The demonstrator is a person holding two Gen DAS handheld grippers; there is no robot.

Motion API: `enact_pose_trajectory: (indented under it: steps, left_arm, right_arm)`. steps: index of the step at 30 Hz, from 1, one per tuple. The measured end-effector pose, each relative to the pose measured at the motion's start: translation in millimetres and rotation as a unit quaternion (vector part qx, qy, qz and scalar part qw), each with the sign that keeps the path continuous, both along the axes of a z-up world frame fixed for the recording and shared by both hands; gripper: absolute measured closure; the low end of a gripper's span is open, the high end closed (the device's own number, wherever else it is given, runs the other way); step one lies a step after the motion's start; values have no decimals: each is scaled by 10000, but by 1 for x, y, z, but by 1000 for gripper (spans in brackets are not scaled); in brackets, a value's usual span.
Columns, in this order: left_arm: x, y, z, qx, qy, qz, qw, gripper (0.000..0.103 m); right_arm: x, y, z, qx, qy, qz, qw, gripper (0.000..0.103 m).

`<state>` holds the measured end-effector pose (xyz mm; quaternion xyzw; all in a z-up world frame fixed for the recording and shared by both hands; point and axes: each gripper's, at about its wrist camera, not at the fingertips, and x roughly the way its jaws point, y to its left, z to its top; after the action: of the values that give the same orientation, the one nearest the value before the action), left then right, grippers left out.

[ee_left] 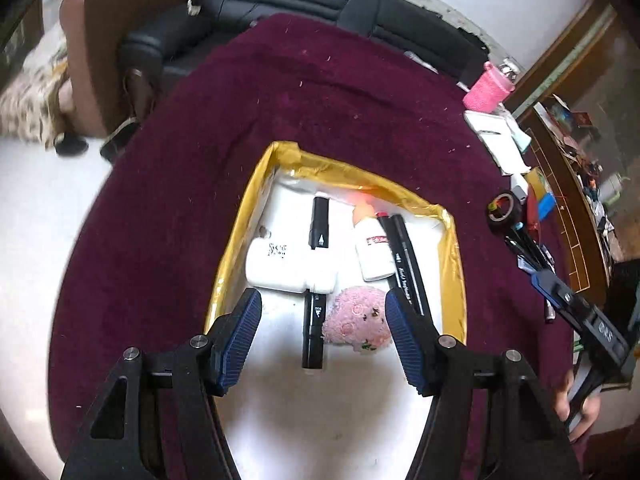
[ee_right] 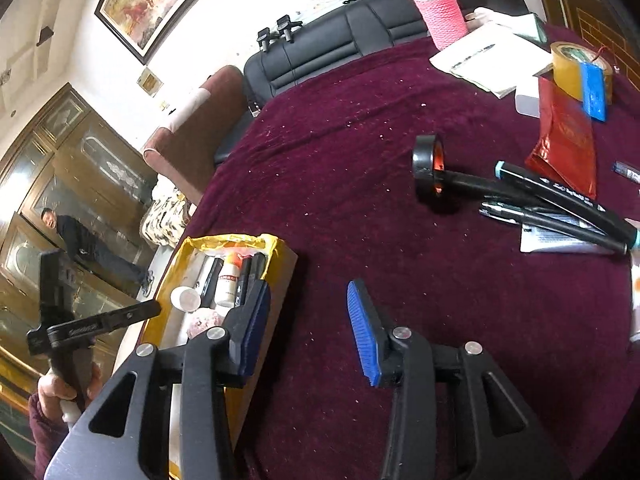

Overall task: Organize objects
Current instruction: 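Withdraw both grippers from the box back toward the table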

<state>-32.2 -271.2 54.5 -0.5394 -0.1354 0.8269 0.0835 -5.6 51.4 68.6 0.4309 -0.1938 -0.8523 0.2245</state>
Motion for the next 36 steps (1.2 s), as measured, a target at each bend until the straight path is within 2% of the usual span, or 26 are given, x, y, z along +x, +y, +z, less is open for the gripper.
enact_pose_trajectory:
  steps: [3,7,9,12,17,19,24,27,30,32,36]
  left_arm:
    - [-9,16,-14,136,-233,-173,9995,45]
    - [-24,39,-25,112,-454,-286,9985,45]
    - [-33,38,-25,68,-278,-139,9995,45]
    - [-47,29,-22,708,19,97,9974,45]
    - [-46,20,-6,982,480,304,9935,45]
    - [-38,17,5,868,634,279,9938,45]
    - [-15,20,41,145,1106,305,9933,44]
    - [0,37,57,-238,1254,92,9918,43]
    - [14,75,69,-576,1406,-361,9877,43]
    - [21,102,74,-612,1462,-695,9849,43]
    - [38,155,76,-419,1413,-1305,9804,43]
  right_arm:
    - [0,2,-2,20,-27,10,10000,64]
    - [-3,6,-4,51,-21,-61,10000,64]
    - [-5,7,-6,67,-38,-77,9999,64]
    - [-8,7,-10,74,-76,-76,9999,64]
    - [-8,19,-10,87,-54,-196,9998,65]
    - [-7,31,-6,88,-1,-318,9995,65]
    - [0,76,-1,76,57,-700,9975,65]
    - [10,115,3,68,113,-1030,9946,65]
    - [20,161,6,138,133,-1480,9888,65]
    - [25,190,7,181,92,-1796,9835,65]
    - [31,232,9,245,-3,-2148,9764,62]
